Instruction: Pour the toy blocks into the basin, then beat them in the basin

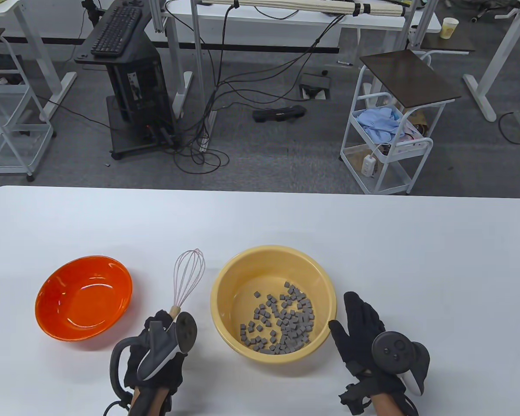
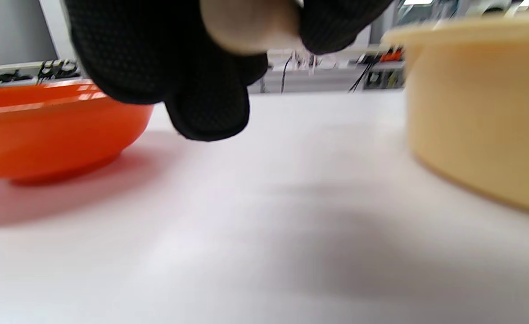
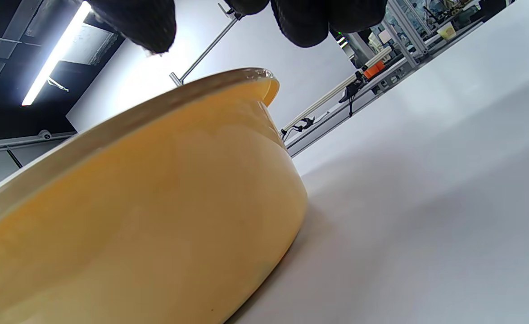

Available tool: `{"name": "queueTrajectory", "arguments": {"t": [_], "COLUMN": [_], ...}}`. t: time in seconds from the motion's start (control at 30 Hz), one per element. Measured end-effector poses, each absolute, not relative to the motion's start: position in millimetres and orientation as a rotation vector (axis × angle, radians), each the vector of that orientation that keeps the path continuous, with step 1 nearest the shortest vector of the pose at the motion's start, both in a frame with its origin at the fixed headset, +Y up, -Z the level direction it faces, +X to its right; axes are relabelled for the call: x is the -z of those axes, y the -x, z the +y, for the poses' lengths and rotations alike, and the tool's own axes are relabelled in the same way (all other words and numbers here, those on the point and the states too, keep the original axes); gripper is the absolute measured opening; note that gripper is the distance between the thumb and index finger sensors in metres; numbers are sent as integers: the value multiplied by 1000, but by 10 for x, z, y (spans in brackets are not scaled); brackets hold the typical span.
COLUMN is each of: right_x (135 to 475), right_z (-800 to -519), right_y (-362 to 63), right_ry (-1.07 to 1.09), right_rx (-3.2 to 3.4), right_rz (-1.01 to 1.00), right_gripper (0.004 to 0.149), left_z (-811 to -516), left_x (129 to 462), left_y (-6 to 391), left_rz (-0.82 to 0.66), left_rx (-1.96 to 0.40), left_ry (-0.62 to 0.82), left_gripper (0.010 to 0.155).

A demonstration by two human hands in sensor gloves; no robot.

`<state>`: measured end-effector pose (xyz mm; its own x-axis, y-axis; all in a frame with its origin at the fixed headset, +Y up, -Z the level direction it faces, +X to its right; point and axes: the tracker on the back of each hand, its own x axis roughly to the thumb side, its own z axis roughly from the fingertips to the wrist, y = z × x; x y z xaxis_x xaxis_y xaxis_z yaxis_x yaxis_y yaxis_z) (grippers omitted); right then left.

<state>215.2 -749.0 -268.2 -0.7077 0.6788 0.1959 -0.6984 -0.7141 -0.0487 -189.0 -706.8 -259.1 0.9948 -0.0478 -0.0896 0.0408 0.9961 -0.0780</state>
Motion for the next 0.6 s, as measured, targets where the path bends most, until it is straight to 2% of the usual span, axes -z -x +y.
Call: {"name": "queueTrajectory", "arguments": {"t": [0.17, 0.23, 0.33, 0.47, 0.6], "right_x": [2689, 2690, 2697, 2707, 2724], "right_z": [-7568, -7594, -7633, -7709, -7753], "right_y": [-2060, -2012, -1966, -1949, -1952], "right_ry": [-181, -165, -116, -17, 65], "right_rx": [-2285, -2263, -2209, -2074, -1913], "right_rz": [-79, -41, 6, 99, 165], "right_gripper": [73, 75, 78, 78, 78], "left_z": [-6837, -6743, -6717, -6839, -6919], "left_x": [2433, 2382, 2370, 2416, 2441], "left_y": [1767, 1723, 1665, 1558, 1459], "left_rz": [-3, -103, -160, -261, -296], "left_rx": [-28, -48, -88, -61, -24], "left_ry": [-151, -236, -254, -252, -239], "left_gripper": [59, 59, 62, 55, 49]}}
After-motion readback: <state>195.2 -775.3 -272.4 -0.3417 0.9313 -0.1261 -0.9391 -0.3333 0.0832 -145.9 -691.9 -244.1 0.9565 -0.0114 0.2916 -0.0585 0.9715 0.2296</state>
